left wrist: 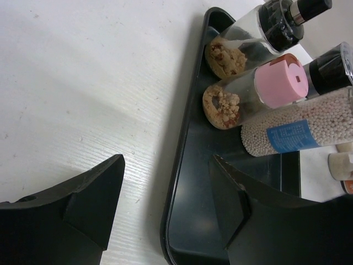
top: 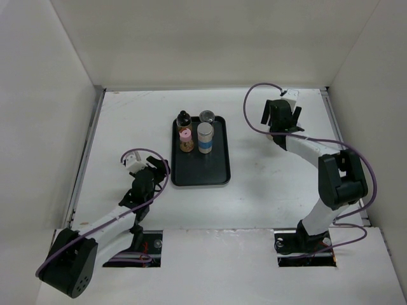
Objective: Organize the condiment bottles
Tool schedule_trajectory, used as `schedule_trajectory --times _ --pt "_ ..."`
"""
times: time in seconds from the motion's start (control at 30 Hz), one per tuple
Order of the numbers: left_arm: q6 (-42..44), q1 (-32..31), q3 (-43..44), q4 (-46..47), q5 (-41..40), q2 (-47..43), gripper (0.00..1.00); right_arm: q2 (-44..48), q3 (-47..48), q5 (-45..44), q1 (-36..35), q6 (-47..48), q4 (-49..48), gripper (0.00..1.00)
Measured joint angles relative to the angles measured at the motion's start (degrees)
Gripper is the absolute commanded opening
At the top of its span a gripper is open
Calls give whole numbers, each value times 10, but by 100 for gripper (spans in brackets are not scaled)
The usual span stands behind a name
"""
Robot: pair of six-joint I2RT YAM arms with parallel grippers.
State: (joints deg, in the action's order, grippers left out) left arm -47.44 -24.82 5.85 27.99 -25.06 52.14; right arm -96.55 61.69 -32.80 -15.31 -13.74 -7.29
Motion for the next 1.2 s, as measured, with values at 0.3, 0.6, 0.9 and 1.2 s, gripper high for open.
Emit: schedule_trajectory --times 0.3,0.6,0.9,1.2 --pt "2 0 0 7 0 10 61 -33 5 7 10 -13 -8 66" --pt "2 0 0 10 0 12 61 -40 9 13 4 -6 -22 50" --pt "2 0 0 10 0 6 61 -36 4 25 -18 -14 -22 73" --pt "3 4 -1 12 0 -4 61 -42 2 45 -23 -31 -31 54"
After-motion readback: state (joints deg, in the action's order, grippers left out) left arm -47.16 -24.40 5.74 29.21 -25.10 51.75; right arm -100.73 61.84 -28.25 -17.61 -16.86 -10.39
